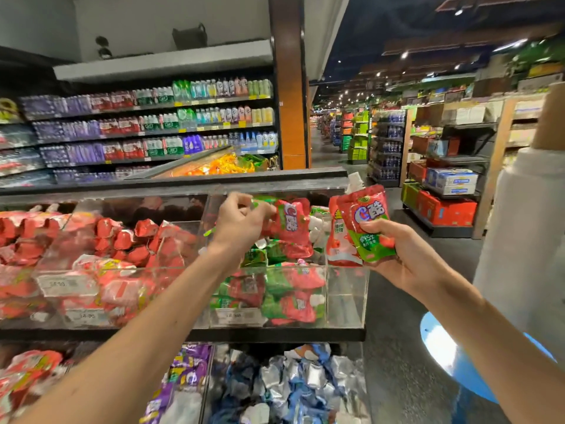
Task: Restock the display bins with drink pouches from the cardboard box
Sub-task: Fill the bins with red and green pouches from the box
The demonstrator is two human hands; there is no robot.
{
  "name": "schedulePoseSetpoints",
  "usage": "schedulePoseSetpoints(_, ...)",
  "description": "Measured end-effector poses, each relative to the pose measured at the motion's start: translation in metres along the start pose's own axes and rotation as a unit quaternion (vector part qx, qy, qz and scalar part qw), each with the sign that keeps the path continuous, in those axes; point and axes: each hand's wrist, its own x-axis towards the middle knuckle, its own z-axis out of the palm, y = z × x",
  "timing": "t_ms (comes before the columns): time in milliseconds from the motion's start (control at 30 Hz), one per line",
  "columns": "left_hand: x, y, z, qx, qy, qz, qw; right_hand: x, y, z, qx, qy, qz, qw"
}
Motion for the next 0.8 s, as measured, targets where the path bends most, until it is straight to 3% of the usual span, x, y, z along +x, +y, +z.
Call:
schedulePoseSetpoints(67,0.001,-0.013,0.003,0.101,-0.035,0.018,0.994,-0.001,0.002,0.003,-0.008,0.016,-0.003,1.0)
schedulePoseSetpoints(167,0.007,-0.025,-0.002,0.257,-0.095,0.09,0.957,-0.004,0.004,0.012,-0.012,0.021,-0.013,1.0)
schedulePoseSetpoints(300,0.013,-0.03,-0.006,0.459,-0.079,0.201,0.861,-0.01,0.006,0.021,-0.018,0.03,-0.02,0.999)
schedulePoseSetpoints(367,0.012,-0.033,-0.006,0.536,-0.091,0.203,0.814,-0.013,0.006,0.022,-0.03,0.024,-0.022,0.999)
schedulePoseSetpoints(500,0.015,-0.027,-0.013,0.574,-0.123,0.178,0.79,-0.016,0.004,0.02,-0.058,0.041,-0.032,0.997)
schedulePoseSetpoints(633,0.012,-0.012,-0.008,0.652,-0.128,0.161,0.73,-0.016,0.003,0.018,-0.044,0.071,-0.036,0.996)
schedulePoseSetpoints(700,0.01,-0.011,-0.004,0.626,-0.132,0.22,0.736,-0.015,0.002,0.019,-0.033,0.07,-0.032,0.996)
schedulePoseSetpoints(800,0.005,-0.015,0.0,0.449,-0.281,0.328,0.782,-0.013,0.0,0.022,-0.032,0.053,-0.026,0.998)
